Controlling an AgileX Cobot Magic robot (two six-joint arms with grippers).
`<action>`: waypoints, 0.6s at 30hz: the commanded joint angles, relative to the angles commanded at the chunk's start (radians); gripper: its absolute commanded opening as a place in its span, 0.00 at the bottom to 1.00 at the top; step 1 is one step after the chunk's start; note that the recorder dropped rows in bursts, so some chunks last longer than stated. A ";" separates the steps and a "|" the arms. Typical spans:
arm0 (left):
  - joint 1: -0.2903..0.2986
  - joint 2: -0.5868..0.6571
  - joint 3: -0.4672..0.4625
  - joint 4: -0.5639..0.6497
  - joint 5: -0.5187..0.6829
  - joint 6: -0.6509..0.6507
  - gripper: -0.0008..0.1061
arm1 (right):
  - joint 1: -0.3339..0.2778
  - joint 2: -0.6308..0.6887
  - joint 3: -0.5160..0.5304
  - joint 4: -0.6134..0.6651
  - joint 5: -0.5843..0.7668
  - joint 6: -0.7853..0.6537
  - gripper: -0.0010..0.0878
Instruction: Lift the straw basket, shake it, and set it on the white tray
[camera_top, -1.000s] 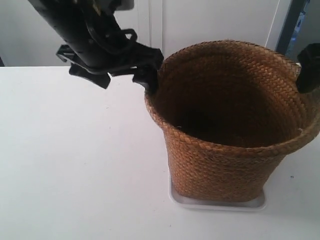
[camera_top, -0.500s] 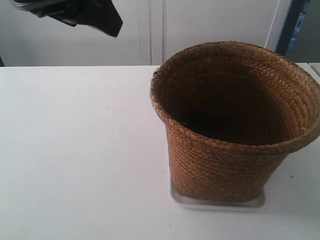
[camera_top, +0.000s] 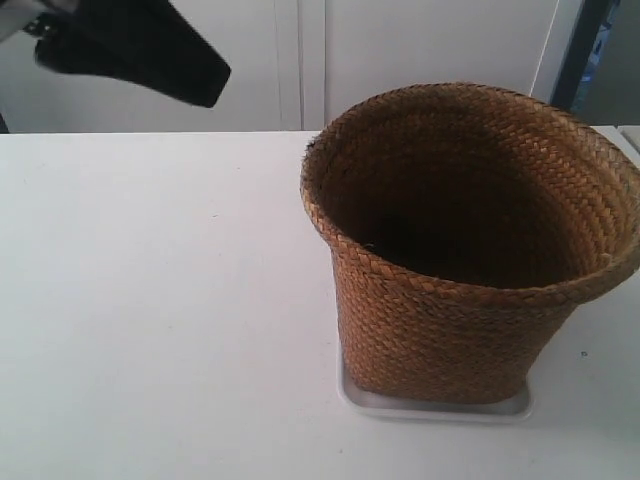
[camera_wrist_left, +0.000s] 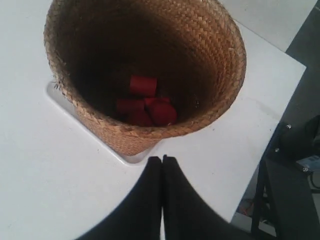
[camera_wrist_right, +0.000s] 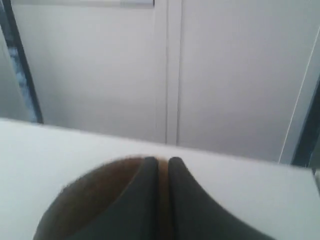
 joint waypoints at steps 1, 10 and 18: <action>0.000 -0.014 0.010 0.002 -0.005 0.000 0.01 | 0.000 0.000 0.000 0.000 -0.027 0.000 0.02; 0.000 -0.112 0.080 0.000 -0.175 -0.002 0.01 | 0.000 0.004 0.047 0.000 0.059 0.021 0.01; 0.000 -0.171 0.245 -0.005 -0.353 -0.030 0.01 | 0.097 -0.053 0.108 0.081 0.006 0.025 0.01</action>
